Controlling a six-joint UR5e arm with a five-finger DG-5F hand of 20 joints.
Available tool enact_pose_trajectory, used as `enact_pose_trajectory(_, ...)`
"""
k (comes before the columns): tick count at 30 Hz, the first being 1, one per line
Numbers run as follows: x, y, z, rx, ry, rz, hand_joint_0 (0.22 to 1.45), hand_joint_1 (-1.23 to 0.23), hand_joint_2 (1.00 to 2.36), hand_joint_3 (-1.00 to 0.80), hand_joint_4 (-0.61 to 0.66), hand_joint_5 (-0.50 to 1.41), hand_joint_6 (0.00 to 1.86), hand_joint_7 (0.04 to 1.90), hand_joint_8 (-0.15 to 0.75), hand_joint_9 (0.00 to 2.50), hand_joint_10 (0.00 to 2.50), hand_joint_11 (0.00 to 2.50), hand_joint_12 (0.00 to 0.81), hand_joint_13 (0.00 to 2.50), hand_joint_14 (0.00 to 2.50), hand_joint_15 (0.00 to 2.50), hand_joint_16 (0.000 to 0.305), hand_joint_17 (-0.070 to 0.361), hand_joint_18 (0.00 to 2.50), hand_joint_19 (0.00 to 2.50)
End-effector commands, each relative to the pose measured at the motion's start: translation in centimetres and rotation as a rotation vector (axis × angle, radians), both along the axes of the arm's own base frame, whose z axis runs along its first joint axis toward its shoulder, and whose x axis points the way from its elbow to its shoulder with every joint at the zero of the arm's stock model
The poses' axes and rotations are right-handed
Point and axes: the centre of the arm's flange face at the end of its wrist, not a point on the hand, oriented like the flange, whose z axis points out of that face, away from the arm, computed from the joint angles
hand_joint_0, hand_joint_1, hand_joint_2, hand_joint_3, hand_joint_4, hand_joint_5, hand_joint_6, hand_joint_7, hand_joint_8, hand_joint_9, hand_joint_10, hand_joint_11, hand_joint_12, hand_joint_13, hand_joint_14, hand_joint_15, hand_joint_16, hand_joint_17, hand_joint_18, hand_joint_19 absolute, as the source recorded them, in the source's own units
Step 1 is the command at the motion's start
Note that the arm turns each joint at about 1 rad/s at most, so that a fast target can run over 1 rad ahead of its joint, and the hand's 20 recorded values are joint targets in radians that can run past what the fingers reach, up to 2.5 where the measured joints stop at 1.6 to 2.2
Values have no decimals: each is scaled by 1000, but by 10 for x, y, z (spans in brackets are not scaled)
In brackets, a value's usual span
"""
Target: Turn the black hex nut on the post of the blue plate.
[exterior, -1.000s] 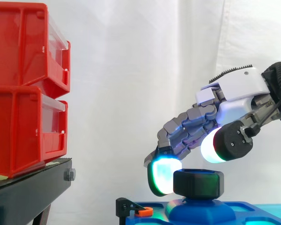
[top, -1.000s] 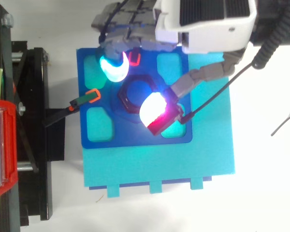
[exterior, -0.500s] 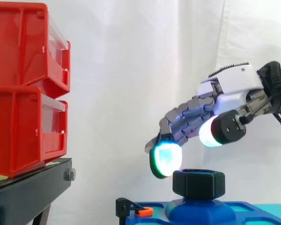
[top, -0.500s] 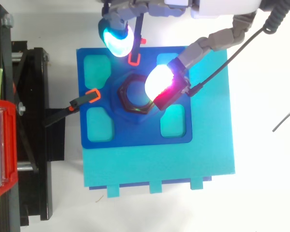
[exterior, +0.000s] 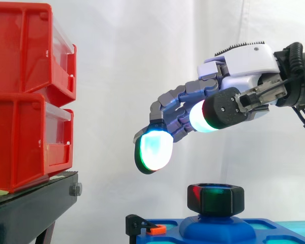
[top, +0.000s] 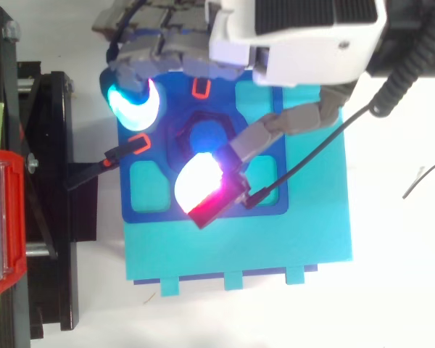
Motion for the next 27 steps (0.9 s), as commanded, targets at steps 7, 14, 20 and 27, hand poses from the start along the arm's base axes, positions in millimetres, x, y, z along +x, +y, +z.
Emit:
enact_pose_trajectory(7,5,32,-1,1,3,-8,403,-557,1000,-500,233,-200,502,959,275,287,0,0,409,213,0,0,69,156,125,107)
enact_pose_trajectory(14,4,43,-11,-2,24,-6,383,-546,1000,-500,235,-206,502,956,273,248,0,2,416,178,0,13,71,161,80,140)
enact_pose_trajectory(20,-1,49,-30,5,38,-12,393,-492,1000,-500,229,-206,502,954,270,244,0,1,412,172,0,8,71,159,73,136)
enact_pose_trajectory(27,-1,50,-36,5,40,-11,410,-448,1000,-500,224,-206,502,956,265,239,1,0,404,166,0,8,69,155,63,139)
